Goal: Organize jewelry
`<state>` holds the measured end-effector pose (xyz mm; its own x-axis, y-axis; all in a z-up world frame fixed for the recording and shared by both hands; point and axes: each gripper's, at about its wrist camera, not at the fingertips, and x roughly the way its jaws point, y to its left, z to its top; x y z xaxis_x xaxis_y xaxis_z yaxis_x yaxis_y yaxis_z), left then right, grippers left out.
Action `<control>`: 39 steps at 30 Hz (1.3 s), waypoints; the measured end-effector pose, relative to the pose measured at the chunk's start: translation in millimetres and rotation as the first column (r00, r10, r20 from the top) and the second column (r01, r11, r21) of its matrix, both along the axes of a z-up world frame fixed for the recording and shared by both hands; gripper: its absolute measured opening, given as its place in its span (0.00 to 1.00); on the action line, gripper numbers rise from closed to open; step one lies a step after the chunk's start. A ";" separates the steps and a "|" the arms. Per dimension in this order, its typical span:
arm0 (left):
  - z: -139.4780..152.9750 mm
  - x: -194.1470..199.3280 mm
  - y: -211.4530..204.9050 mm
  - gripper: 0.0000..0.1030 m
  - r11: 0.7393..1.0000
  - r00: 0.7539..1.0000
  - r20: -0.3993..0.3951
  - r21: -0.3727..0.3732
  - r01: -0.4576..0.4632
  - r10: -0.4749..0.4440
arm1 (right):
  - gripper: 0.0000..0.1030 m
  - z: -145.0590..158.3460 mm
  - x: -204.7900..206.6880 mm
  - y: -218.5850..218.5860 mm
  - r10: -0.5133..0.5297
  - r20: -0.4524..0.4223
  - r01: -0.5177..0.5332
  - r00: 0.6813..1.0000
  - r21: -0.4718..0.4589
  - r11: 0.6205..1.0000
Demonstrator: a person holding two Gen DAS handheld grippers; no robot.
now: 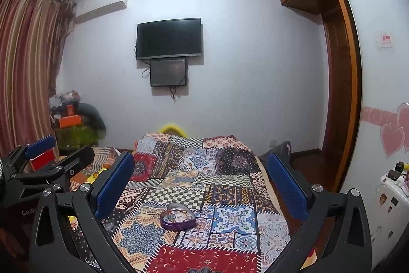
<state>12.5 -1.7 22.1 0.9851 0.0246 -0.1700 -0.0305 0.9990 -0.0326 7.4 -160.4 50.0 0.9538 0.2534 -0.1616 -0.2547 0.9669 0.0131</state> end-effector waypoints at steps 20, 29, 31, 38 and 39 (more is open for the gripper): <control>-2.8 3.9 0.4 0.99 1.000 1.000 -0.020 -0.005 0.019 -0.019 | 1.00 0.0 2.5 0.7 0.000 -0.022 0.000 1.000 -0.006 1.000; -3.6 5.6 0.7 0.99 0.999 0.999 -0.028 -0.016 0.029 -0.030 | 1.00 0.5 2.9 -1.5 -0.002 -0.025 0.003 1.000 0.005 1.000; -3.9 6.8 1.8 0.99 0.999 0.999 -0.030 -0.019 0.030 -0.031 | 1.00 -0.1 3.2 -1.8 -0.006 -0.024 0.006 1.000 0.004 1.000; -6.5 8.7 0.5 0.99 0.999 0.999 -0.038 -0.019 0.038 -0.038 | 1.00 -2.0 6.2 -2.5 -0.004 -0.036 0.004 0.999 0.010 1.000; -6.6 9.3 0.9 0.99 0.999 0.999 -0.039 -0.019 0.037 -0.038 | 1.00 -2.3 6.3 -2.5 -0.004 -0.037 0.004 0.999 0.010 1.000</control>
<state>21.8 -0.9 15.5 0.9779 -0.0158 -0.2085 0.0053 0.9987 -0.0507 13.6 -163.0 47.7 0.9482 0.2513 -0.1942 -0.2499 0.9677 0.0321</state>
